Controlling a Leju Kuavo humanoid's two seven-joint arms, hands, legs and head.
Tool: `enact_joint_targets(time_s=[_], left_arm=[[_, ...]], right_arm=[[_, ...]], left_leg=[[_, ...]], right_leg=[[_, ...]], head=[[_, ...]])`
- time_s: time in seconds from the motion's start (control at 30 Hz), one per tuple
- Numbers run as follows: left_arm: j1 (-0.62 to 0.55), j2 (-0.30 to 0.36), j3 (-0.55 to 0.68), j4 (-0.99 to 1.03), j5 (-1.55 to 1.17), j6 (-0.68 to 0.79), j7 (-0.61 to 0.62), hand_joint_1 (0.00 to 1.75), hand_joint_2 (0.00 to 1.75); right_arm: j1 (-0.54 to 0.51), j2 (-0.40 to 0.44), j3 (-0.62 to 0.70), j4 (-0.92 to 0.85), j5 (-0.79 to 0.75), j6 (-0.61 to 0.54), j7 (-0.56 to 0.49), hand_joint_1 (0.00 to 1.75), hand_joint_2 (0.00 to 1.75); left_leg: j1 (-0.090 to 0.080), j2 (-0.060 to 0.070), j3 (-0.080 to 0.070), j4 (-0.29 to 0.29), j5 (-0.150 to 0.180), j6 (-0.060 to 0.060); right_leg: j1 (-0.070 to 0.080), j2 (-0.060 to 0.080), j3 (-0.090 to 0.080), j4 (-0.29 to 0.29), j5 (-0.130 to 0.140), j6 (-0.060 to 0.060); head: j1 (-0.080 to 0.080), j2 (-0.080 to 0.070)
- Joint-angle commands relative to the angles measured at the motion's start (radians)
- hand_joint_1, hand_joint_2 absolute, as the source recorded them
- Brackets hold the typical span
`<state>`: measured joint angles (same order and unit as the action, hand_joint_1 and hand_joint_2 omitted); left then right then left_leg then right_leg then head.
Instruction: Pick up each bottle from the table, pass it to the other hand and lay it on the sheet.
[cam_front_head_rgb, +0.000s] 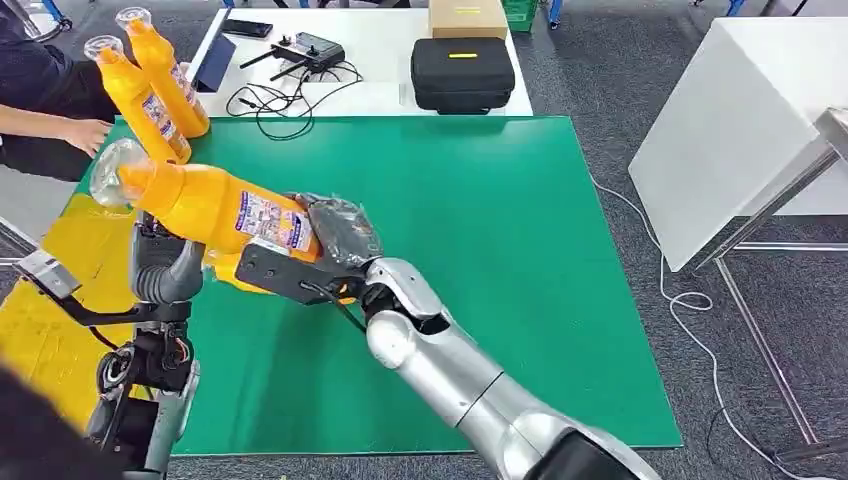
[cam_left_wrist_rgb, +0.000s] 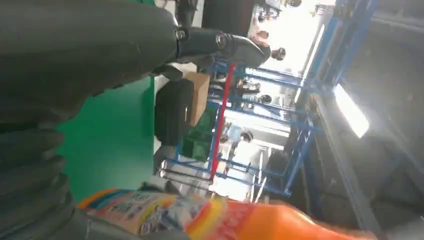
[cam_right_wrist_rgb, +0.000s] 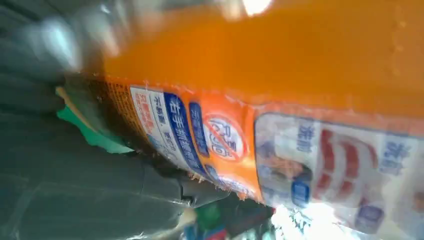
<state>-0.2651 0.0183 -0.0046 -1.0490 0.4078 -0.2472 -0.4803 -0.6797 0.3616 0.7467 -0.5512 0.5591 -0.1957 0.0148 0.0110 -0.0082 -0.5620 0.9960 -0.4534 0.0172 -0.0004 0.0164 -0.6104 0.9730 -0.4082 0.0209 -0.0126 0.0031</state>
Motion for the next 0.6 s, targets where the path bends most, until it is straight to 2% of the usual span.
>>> enact_joint_targets(time_s=[0.03, 0.27, 0.47, 0.57, 0.6], left_arm=[[0.041, -0.011, 0.024, -0.050, -0.009, 0.019, 0.007, 0.00, 1.75], [0.038, -0.012, 0.024, -0.051, -0.009, 0.019, 0.007, 0.00, 1.75], [0.073, -0.025, 0.031, -0.109, -0.040, 0.033, 0.007, 0.00, 1.75], [0.098, -0.026, 0.038, -0.144, -0.056, 0.046, 0.008, 0.00, 1.75], [0.108, -0.024, 0.046, -0.150, -0.057, 0.051, 0.008, 0.00, 1.75]], right_arm=[[-0.065, -0.013, 0.342, 0.007, -0.127, 0.012, 0.048, 1.75, 1.75], [-0.066, -0.013, 0.343, 0.010, -0.128, 0.012, 0.048, 1.75, 1.75], [-0.082, -0.013, 0.426, 0.079, -0.217, 0.030, 0.104, 1.75, 1.75], [-0.105, -0.013, 0.410, 0.143, -0.249, -0.019, 0.091, 1.75, 1.75], [-0.127, -0.013, 0.369, 0.173, -0.272, -0.082, 0.065, 1.75, 1.75]], left_leg=[[0.000, 0.002, 0.003, -0.001, -0.001, 0.000], [0.000, -0.001, 0.001, 0.000, 0.000, 0.000], [0.000, -0.001, 0.002, -0.001, -0.001, 0.000], [0.000, -0.002, 0.004, -0.001, -0.001, 0.000], [0.000, -0.001, 0.002, -0.001, 0.000, 0.000]], right_leg=[[0.000, 0.001, 0.002, 0.000, -0.001, 0.000], [0.000, -0.002, 0.001, 0.000, -0.001, 0.000], [0.000, -0.002, 0.002, -0.001, -0.001, 0.000], [0.000, -0.003, 0.004, -0.001, -0.002, 0.000], [0.000, -0.003, 0.002, -0.001, -0.001, 0.000]], head=[[0.000, 0.000], [0.000, 0.000], [0.000, 0.000], [0.000, 0.000], [0.000, 0.000]])
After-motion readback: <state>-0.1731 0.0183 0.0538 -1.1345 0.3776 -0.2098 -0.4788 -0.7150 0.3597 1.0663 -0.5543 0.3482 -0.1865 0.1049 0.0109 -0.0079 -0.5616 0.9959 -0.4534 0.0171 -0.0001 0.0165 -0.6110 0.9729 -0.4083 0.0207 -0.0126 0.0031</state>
